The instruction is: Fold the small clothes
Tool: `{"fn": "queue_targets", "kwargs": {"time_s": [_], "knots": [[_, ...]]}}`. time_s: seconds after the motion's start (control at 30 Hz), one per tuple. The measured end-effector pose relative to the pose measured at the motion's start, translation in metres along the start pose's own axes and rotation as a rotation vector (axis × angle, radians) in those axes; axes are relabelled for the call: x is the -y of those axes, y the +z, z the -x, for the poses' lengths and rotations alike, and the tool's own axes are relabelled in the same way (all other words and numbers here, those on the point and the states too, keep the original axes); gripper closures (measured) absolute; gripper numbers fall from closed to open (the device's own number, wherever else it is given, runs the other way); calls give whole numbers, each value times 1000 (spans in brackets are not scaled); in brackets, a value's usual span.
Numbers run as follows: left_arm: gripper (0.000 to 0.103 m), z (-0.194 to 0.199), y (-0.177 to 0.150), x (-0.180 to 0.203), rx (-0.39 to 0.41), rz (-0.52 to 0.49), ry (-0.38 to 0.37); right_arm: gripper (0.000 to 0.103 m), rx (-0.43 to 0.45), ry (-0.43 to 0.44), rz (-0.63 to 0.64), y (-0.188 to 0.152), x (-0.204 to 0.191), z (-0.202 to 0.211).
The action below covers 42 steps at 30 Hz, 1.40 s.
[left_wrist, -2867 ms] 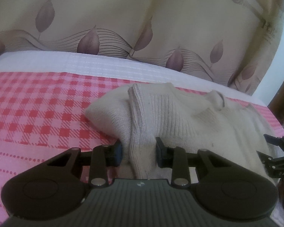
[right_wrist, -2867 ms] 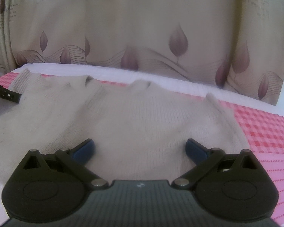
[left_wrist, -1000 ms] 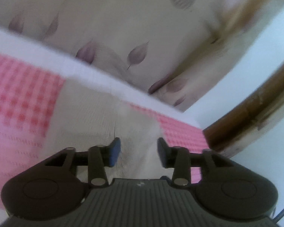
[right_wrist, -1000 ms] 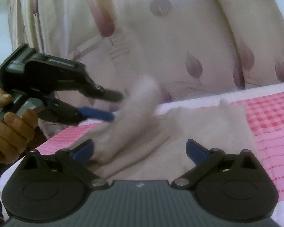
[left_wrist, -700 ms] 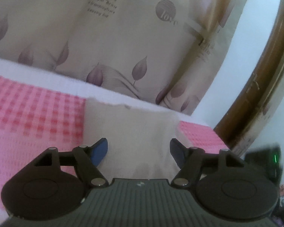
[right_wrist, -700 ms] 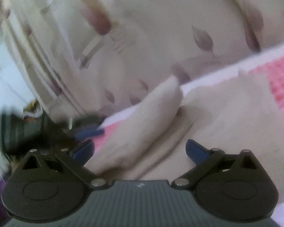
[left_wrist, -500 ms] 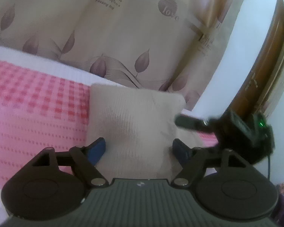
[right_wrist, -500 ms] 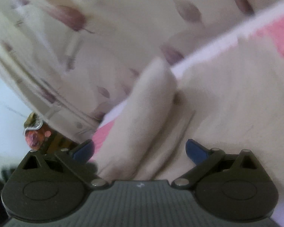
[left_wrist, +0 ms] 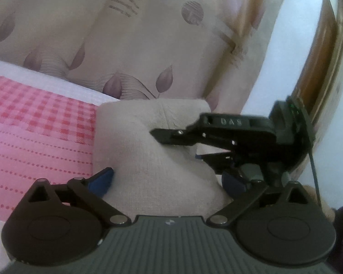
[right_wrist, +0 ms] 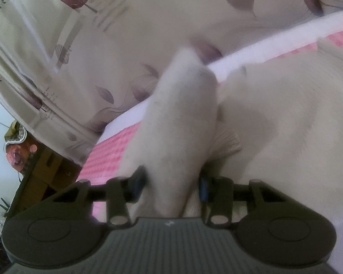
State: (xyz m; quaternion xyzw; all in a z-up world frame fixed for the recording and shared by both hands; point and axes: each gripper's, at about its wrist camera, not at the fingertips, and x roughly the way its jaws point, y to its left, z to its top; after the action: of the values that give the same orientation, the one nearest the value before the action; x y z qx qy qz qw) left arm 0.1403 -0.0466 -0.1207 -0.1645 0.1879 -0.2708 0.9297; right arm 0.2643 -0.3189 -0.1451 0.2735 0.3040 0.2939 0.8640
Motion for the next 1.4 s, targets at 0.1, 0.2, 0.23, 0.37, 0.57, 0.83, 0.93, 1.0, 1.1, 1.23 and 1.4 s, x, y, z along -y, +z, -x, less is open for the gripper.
{"fn": "queue_targets", "kwargs": {"time_s": [0.1, 0.2, 0.23, 0.37, 0.57, 0.83, 0.93, 1.0, 1.1, 1.23, 1.4], "knots": [[2, 12, 3, -16, 64, 107, 2, 78, 32, -8, 50, 5, -6, 7], [1, 25, 6, -37, 147, 248, 46, 83, 85, -1, 77, 19, -10, 20], [1, 25, 5, -42, 153, 277, 64, 83, 97, 4, 82, 24, -9, 26], [1, 18, 5, -39, 114, 260, 62, 85, 142, -43, 122, 47, 3, 55], [0, 12, -2, 0, 86, 3, 32, 85, 166, -151, 118, 65, 46, 89], [0, 7, -5, -9, 66, 49, 47, 86, 140, -228, 62, 57, 109, 97], [0, 6, -3, -8, 63, 38, 54, 86, 155, -230, 78, 54, 117, 97], [0, 7, -3, -8, 59, 36, 56, 86, 159, -219, 72, 52, 120, 97], [0, 5, 0, -7, 47, 37, 68, 85, 150, -200, 68, 48, 125, 97], [1, 9, 3, 9, 58, -34, 94, 82, 210, -156, -3, 40, 126, 119], [0, 9, -13, 79, 77, -374, 179, 82, 270, -150, 71, 16, 105, 157]]}}
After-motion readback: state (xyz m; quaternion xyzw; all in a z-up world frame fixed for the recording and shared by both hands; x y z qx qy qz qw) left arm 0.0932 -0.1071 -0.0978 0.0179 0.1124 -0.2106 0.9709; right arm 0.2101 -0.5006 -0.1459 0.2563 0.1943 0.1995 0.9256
